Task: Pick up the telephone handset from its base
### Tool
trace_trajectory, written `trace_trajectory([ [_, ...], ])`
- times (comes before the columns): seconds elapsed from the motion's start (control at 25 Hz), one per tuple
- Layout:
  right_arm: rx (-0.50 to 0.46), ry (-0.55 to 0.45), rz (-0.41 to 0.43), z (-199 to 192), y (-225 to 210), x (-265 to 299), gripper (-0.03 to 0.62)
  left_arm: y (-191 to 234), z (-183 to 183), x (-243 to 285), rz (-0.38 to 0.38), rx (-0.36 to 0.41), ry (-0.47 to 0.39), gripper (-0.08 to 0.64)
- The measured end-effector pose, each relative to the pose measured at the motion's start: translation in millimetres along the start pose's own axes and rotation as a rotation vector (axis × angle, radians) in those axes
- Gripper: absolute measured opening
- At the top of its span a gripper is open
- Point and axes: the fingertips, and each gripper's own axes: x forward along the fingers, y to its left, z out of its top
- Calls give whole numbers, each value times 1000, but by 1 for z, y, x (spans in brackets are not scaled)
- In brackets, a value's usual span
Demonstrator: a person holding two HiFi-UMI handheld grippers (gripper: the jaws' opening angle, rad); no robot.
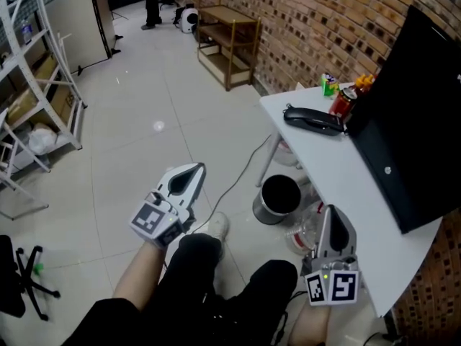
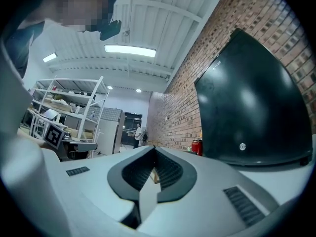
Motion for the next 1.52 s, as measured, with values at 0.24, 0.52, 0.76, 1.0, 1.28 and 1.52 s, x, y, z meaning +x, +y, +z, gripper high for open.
trace_trajectory([
  [0.24,-20,-12,-21,9,-21,17,11,7,2,45,-36,15,-12,0],
  [0.52,-41,-27,-59,23,-48,35,11,5,19,102,-112,55,-44,0],
  [0.76,-47,-29,-75,27,-63,57,11,4,16,135,-177,51,-23,0],
  [1.0,-52,-2,-110,20,-70,70,9,14,11,161,-218,19,-14,0],
  [1.28,-56,27,-182,16,-81,47,9,2,5,173,-267,-2,-19,0],
  [1.52,-58,11,-226,27,-86,22,10,-28,14,174,-356,3,-19,0],
])
